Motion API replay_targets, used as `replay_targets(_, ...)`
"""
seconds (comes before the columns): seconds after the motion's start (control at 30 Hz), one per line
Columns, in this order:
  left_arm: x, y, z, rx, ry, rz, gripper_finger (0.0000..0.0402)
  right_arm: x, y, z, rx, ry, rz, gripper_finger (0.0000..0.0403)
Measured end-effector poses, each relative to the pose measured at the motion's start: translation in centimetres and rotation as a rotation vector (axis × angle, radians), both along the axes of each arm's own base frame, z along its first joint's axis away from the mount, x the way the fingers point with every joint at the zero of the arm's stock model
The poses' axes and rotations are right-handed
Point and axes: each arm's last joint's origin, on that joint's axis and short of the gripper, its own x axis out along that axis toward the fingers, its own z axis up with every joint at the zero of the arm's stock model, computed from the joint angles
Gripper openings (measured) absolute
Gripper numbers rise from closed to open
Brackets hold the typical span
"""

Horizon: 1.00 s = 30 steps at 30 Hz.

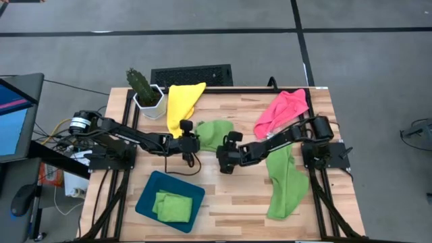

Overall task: Fold microfiber towels
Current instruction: Fold the top green microfiber

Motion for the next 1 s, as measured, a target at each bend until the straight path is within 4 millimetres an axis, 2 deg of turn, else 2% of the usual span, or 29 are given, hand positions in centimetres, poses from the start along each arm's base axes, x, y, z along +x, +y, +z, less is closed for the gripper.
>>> replay_targets(0.23,0.0,0.3,0.0,-0.016,-0.007,0.013,0.0,0.8,-1.6,0.4,0.043,-0.039,0.036,0.0166)
replay_targets(0.33,0.0,0.5,0.0,-0.021,-0.008,0.015,0.0,1.1,-2.0,-0.1,0.122,-0.042,0.073,0.0165)
replay_targets(0.53,0.0,0.7,0.0,-0.021,-0.007,0.023,0.0,0.9,-2.6,-0.4,0.109,-0.035,0.065,0.0152)
replay_targets(0.87,0.0,0.7,0.0,-0.022,-0.01,0.023,0.0001,0.4,-3.1,-0.9,0.106,-0.005,0.048,0.0089)
replay_targets(1.0,0.0,0.7,0.0,-0.014,-0.004,0.017,0.0001,0.3,-3.1,-0.5,0.081,-0.015,0.039,0.0038)
